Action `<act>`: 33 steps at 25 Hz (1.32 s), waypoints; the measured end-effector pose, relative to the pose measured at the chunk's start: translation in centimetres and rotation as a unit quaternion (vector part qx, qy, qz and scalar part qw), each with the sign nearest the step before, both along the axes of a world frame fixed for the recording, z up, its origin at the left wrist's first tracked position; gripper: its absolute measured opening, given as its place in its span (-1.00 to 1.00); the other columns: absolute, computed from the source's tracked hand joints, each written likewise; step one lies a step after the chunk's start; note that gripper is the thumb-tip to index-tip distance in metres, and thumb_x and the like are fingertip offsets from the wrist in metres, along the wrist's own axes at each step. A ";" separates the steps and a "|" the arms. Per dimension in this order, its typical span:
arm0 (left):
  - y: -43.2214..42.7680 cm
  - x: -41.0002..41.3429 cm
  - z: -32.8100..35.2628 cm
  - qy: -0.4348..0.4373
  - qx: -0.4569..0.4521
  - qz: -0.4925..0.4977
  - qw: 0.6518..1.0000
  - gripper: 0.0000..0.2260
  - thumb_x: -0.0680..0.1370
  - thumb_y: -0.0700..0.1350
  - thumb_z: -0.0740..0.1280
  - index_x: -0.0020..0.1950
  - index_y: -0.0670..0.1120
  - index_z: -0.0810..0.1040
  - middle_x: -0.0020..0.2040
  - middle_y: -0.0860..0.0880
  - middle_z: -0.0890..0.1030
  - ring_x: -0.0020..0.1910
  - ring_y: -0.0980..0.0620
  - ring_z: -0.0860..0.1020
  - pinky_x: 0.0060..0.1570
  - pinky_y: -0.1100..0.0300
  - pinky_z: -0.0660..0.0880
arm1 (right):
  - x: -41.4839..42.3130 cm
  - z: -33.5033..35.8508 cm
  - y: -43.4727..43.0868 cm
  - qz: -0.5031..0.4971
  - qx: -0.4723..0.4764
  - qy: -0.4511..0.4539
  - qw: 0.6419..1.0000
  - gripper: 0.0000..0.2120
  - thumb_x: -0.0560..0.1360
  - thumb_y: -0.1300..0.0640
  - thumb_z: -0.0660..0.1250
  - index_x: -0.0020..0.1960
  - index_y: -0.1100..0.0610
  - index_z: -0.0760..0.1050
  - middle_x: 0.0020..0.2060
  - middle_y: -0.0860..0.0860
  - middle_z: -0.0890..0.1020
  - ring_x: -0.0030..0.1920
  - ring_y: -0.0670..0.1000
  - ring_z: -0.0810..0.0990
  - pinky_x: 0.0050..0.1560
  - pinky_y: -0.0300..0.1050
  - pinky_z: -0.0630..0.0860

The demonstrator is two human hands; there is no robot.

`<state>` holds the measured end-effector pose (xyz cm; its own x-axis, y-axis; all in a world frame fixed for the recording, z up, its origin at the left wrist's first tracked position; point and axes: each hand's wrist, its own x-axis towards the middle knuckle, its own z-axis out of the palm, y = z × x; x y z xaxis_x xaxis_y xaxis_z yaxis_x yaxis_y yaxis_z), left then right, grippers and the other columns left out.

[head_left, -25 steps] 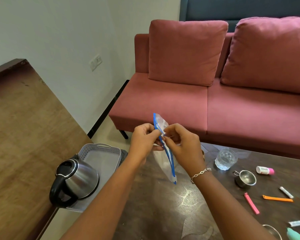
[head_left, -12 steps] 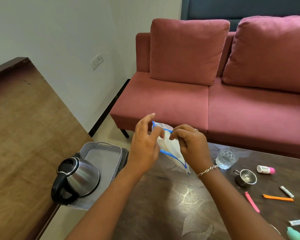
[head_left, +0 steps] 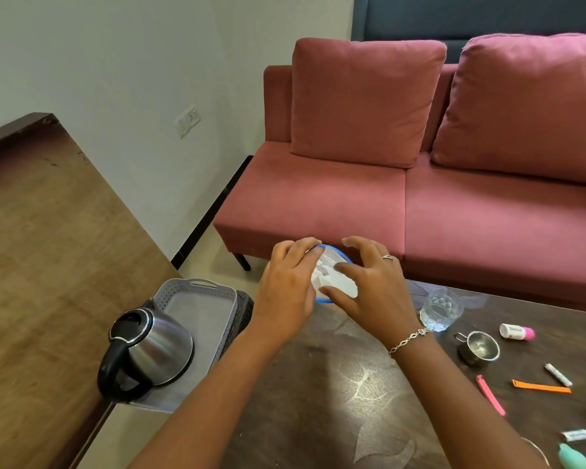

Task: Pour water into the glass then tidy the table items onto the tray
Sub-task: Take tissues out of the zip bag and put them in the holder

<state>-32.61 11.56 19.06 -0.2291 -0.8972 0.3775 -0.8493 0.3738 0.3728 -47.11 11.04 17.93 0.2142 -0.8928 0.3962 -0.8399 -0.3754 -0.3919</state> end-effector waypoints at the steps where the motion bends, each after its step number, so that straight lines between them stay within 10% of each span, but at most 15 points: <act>1: 0.2 -0.1 0.0 0.000 0.001 0.000 1.000 -0.49 0.30 -0.43 0.27 0.24 -0.21 0.49 0.27 -0.10 0.51 0.16 -0.17 0.43 -0.04 0.03 0.54 | 0.1 0.1 0.1 -0.012 0.019 0.029 0.999 -0.71 0.20 0.00 0.55 -0.23 0.20 0.64 0.16 0.22 0.55 0.18 0.25 0.51 0.02 0.16 0.45; 8: 0.8 -0.3 0.1 -0.001 -0.019 0.011 1.000 -0.49 0.28 -0.46 0.30 0.23 -0.24 0.49 0.26 -0.14 0.52 0.14 -0.22 0.47 -0.05 0.06 0.56 | 0.7 -0.4 -0.3 -0.056 0.095 0.132 0.985 -0.85 0.33 0.03 0.45 -0.19 0.10 0.63 0.49 0.13 0.09 0.50 0.13 -0.02 0.33 0.24 0.05; 20: -0.5 0.6 -1.9 0.015 0.095 0.063 0.993 -0.51 0.40 -0.33 0.24 0.33 -0.16 0.37 0.34 -0.04 0.37 0.23 -0.07 0.31 0.20 0.14 0.35 | 0.1 1.4 -0.2 -0.007 0.021 -0.060 0.998 -0.96 0.38 0.23 0.40 -0.24 0.14 0.58 0.08 0.04 0.61 0.27 0.07 0.47 0.24 0.18 0.24; 26: -1.1 1.3 -2.5 0.030 0.144 0.097 0.984 -0.51 0.40 -0.30 0.30 0.32 -0.12 0.36 0.30 -0.05 0.37 0.23 -0.06 0.30 0.14 0.15 0.34 | -0.7 5.5 -0.3 0.002 0.026 -0.191 0.981 -0.91 0.43 0.23 0.35 -0.25 0.15 0.50 -0.46 0.00 0.50 -0.46 -0.08 0.35 -0.21 -0.11 0.36; 33: -0.5 2.2 -3.1 0.013 0.164 0.098 0.982 -0.62 0.48 -0.11 0.33 0.28 -0.14 0.40 0.25 -0.03 0.42 0.22 -0.03 0.31 0.12 0.21 0.31 | -3.5 9.1 -1.8 -0.029 -0.051 -0.310 0.949 -0.95 0.47 0.20 0.33 -0.17 0.13 0.51 -0.33 0.10 0.56 -0.27 0.19 0.52 -0.22 0.10 0.48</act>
